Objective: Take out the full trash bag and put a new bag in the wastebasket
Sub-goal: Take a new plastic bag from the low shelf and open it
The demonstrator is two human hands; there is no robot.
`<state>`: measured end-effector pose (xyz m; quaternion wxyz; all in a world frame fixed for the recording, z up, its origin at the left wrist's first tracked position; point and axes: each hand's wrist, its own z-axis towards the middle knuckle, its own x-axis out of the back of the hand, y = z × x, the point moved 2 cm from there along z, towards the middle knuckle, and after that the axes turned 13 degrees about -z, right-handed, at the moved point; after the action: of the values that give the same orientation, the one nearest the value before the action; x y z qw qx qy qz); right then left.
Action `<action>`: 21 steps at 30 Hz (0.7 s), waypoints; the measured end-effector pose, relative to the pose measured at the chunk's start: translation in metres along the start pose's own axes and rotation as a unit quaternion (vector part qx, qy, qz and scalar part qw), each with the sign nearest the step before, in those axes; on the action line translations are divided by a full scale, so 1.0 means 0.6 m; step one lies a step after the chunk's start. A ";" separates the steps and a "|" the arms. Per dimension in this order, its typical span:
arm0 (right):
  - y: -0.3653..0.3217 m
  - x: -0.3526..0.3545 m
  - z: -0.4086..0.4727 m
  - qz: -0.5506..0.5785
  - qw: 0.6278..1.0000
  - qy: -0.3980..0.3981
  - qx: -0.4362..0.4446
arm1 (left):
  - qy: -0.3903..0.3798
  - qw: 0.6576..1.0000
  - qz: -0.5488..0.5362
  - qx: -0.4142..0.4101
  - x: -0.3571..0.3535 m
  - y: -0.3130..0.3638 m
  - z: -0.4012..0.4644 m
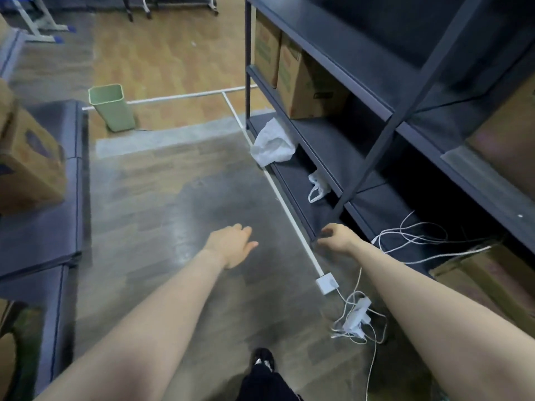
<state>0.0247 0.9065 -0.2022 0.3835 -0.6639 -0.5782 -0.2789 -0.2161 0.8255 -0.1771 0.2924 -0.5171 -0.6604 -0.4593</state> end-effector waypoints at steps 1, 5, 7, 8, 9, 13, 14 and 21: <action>-0.003 0.017 0.023 -0.004 1.000 0.006 -0.002 | -0.003 1.000 0.003 0.000 0.008 -0.005 0.025; -0.032 0.073 0.117 -0.002 0.999 0.030 -0.019 | -0.005 1.000 -0.005 0.012 0.039 -0.056 0.115; -0.059 0.087 0.167 -0.003 1.000 0.019 -0.015 | -0.013 1.000 -0.010 0.026 0.051 -0.093 0.159; -0.074 0.091 0.193 -0.005 1.000 0.011 -0.012 | -0.020 0.999 -0.015 0.035 0.057 -0.113 0.181; -0.090 0.095 0.218 -0.007 1.000 0.001 -0.009 | -0.029 0.998 -0.019 0.043 0.064 -0.133 0.205; -0.154 0.113 0.322 -0.008 0.999 -0.030 -0.012 | -0.049 0.995 -0.030 0.077 0.110 -0.212 0.312; -0.168 0.120 0.348 -0.007 0.999 -0.034 -0.017 | -0.048 0.995 -0.036 0.083 0.126 -0.229 0.339; -0.222 0.172 0.506 0.018 0.997 -0.066 -0.023 | -0.059 0.993 -0.042 0.096 0.201 -0.299 0.516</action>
<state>-0.1101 1.2214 -0.2605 0.3342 -0.6998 -0.5836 -0.2408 -0.3950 1.1492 -0.2536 0.2817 -0.4844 -0.7389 -0.3741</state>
